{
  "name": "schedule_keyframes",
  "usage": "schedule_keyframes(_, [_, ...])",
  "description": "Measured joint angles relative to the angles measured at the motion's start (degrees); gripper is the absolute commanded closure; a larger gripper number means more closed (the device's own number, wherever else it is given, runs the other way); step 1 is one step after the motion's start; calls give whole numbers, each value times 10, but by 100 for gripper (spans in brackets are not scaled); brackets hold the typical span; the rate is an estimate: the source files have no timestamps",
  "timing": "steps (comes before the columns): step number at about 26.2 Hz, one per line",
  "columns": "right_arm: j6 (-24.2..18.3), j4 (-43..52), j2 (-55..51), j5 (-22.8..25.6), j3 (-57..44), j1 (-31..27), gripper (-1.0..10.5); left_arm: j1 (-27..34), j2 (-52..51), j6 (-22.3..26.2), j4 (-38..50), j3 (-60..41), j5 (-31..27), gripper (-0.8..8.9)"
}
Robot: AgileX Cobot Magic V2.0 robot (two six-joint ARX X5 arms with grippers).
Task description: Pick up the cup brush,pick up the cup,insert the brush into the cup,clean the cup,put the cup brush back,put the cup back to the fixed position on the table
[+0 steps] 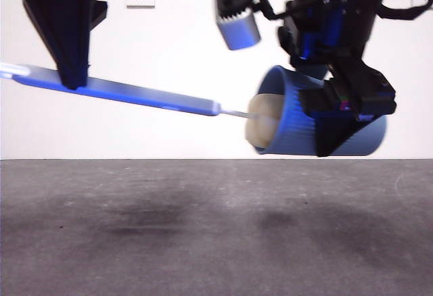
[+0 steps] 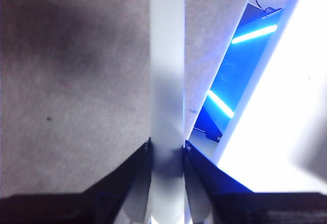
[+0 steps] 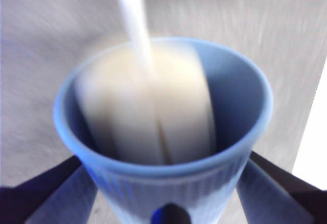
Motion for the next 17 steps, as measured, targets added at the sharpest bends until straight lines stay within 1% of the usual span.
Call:
schedule_keyframes(5, [33, -7, -26, 0, 0, -44, 959, 24, -2, 0, -9, 0, 0, 821])
schedule_keyframes(12, [84, -6, -101, -2, 0, -107, 959, 64, -10, -1, -4, 0, 1, 821])
schedule_keyframes(15, [116, 1, -132, -3, 0, -132, 959, 84, -10, -18, 15, 0, 7, 821])
schedule_keyframes(17, [139, 11, -155, -4, 0, -142, 959, 97, -10, -36, 33, 0, 24, 821])
